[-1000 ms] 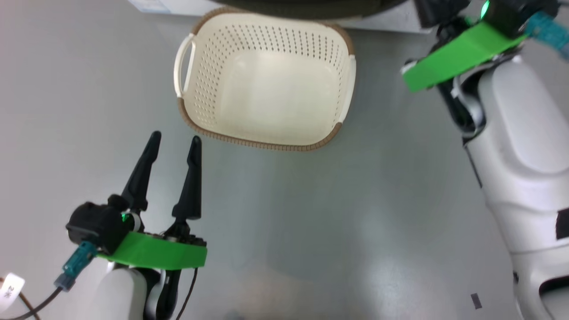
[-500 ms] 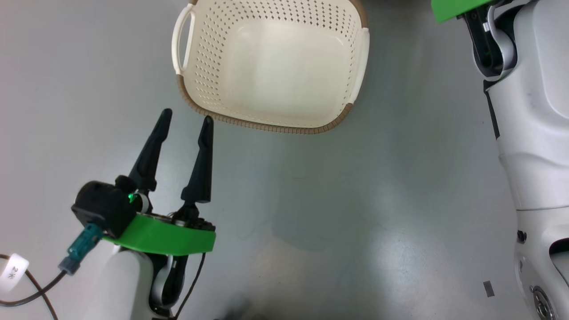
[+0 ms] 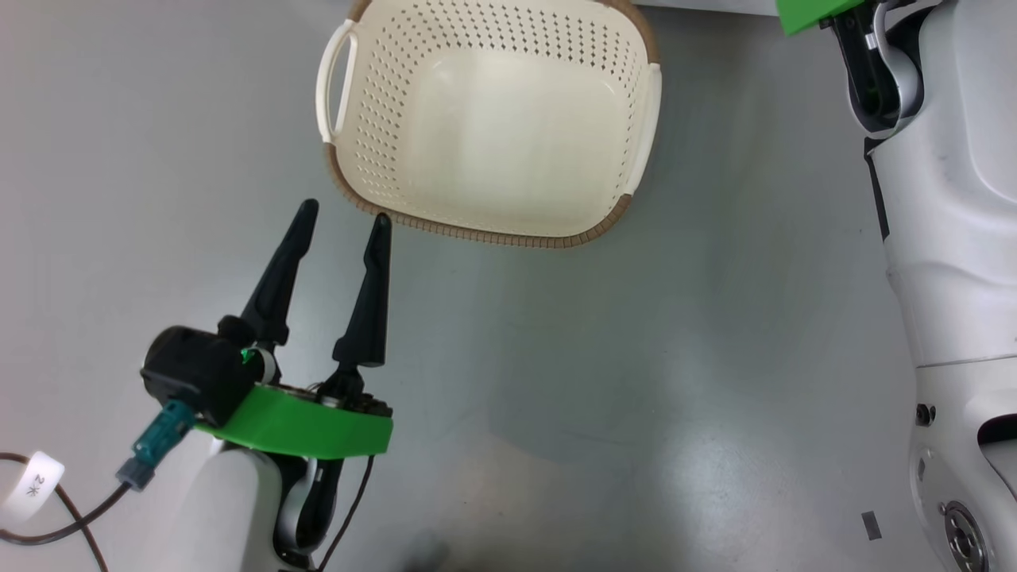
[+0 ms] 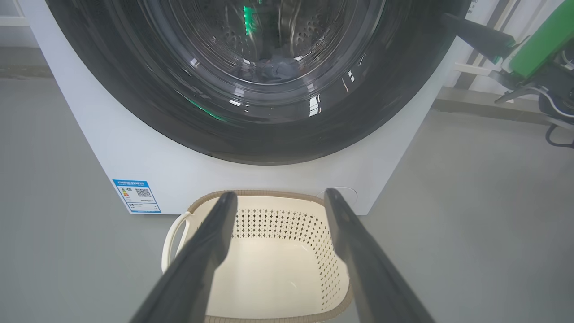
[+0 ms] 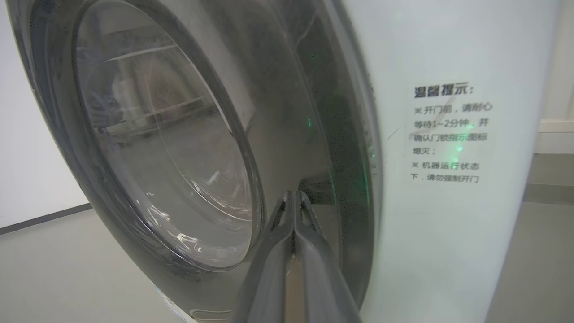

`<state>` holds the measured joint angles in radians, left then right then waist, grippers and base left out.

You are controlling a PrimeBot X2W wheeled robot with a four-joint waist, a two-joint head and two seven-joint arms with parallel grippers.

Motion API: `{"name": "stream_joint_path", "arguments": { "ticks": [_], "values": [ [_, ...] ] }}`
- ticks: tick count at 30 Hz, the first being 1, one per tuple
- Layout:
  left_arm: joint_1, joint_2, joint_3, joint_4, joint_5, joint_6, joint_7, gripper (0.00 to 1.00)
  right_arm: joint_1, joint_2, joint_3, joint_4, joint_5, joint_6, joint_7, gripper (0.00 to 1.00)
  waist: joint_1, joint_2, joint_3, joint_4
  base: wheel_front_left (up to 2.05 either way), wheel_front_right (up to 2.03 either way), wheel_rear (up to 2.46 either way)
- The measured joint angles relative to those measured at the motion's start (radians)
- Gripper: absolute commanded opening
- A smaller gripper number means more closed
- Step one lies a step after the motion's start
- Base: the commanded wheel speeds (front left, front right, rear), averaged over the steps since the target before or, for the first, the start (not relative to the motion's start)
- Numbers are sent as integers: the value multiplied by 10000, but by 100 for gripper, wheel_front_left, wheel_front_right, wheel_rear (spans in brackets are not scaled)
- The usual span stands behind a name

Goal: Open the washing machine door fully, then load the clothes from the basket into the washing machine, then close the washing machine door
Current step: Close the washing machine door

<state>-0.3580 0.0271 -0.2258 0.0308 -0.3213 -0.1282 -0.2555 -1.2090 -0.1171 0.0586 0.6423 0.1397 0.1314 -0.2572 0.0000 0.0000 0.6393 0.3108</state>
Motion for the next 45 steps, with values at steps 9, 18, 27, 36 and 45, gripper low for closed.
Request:
{"name": "stream_joint_path", "arguments": {
  "ticks": [9, 18, 27, 36, 45],
  "values": [
    [40, 0, 92, 52, 2, -2, 0, 100, -48, -48, 502, 65, 52, 61, 0, 0, 0, 0, -100, -92, 0, 0, 0],
    [186, 0, 439, 96, 190, -2, 0, 100, 1264, -349, 1728, -508, 1975, 52, 0, 0, 0, 0, -787, -334, 0, 0, 0],
    [677, 4, 978, 92, 646, -2, 0, 100, 2914, -731, 2209, -1618, 3070, 52, 0, 0, 0, 1, -1613, -713, 0, 0, 0],
    [1439, 107, 1557, 84, 800, -8, 0, 100, 4542, -930, 2159, -2240, 3120, 52, 0, 0, 0, 0, -2573, -1413, 0, 0, 0],
    [2145, 113, 1950, 52, 1072, -8, 0, 100, 6166, -945, 1766, -2755, 3108, 52, 2, 76, 0, 0, -3417, -2156, 0, 0, 0]
  ]
}}
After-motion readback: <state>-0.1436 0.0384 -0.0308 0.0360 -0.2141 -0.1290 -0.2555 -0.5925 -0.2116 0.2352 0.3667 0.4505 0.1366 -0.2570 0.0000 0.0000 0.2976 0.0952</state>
